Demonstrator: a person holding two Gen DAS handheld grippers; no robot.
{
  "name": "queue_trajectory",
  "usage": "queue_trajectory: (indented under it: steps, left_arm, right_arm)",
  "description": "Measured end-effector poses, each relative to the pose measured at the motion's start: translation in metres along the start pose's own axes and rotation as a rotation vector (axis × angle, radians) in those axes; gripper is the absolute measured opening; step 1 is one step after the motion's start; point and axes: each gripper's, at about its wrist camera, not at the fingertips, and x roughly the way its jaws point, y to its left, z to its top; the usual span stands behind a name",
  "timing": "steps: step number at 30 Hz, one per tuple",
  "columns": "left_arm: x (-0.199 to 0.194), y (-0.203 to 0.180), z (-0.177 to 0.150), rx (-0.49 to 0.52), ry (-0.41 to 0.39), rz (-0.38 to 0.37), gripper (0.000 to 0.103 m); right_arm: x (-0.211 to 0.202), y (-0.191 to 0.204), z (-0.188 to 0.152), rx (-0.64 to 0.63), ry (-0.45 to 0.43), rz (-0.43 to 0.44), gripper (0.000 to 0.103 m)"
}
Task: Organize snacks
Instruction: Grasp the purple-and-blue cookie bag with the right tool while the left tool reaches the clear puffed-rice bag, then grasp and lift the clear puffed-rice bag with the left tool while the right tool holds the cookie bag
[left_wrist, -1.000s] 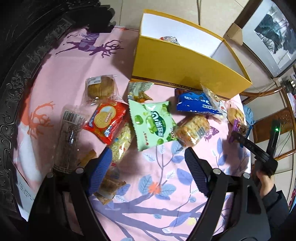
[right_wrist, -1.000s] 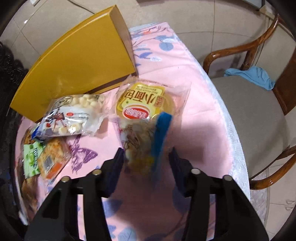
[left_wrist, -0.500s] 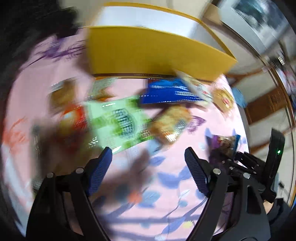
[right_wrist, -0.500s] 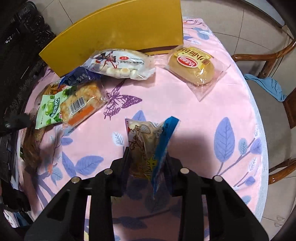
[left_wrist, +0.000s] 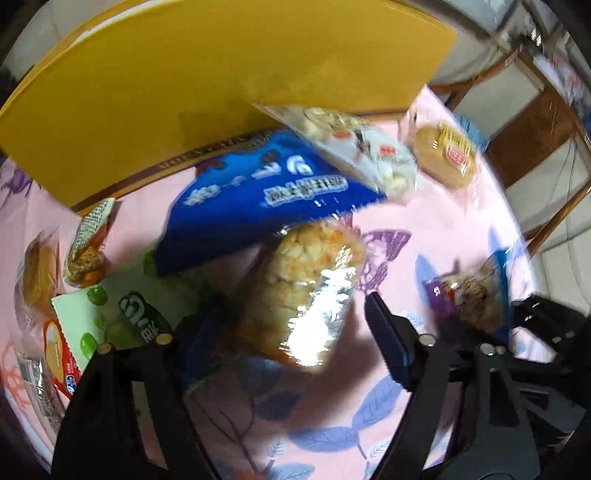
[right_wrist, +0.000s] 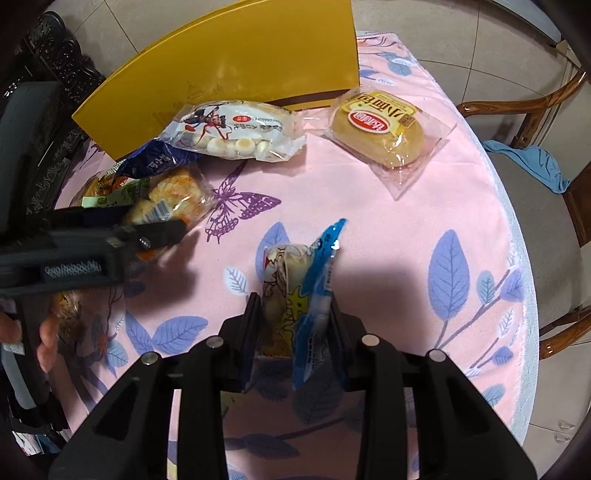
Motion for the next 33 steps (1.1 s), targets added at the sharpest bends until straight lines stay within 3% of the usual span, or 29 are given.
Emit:
queue_trajectory:
  steps: [1,2,4,5,11,19,23,27,33]
  left_arm:
    - [0.002,-0.006,0.000,0.031,-0.005,0.003,0.062]
    - [0.005,-0.012,-0.002,0.048,-0.004,0.014,0.056]
    - [0.004,-0.015,-0.002,0.043,-0.012,0.031,0.055]
    - [0.002,-0.014,-0.002,0.023,-0.020,0.038,0.048]
    - [-0.012,-0.002,-0.017,-0.094,-0.051,-0.003,0.046]
    - [-0.062,0.007,-0.084,-0.177,-0.025,-0.131,0.046]
    - [-0.084,-0.002,-0.111,-0.169,-0.046,-0.145,0.046]
    - [-0.101,0.003,-0.107,-0.199,-0.090,-0.128,0.046]
    - [-0.110,0.015,-0.088,-0.249,-0.129,-0.105,0.046]
  right_arm:
    - [0.000,-0.001,0.000,0.002,0.000,0.001,0.035]
    - [0.000,0.000,0.000,0.003,0.001,0.001,0.035]
    - [0.000,0.000,0.000,0.001,0.002,-0.001,0.035]
    - [0.000,0.000,0.000,0.001,0.002,-0.002,0.035]
    - [0.001,-0.001,0.001,-0.002,-0.001,-0.001,0.034]
    - [0.001,0.001,-0.001,-0.006,-0.002,-0.008,0.035]
    - [0.002,0.002,-0.001,-0.008,0.002,-0.018,0.034]
    - [0.001,0.005,0.002,0.017,0.031,0.008,0.033]
    - [-0.023,0.030,0.005,-0.026,-0.007,0.057,0.031]
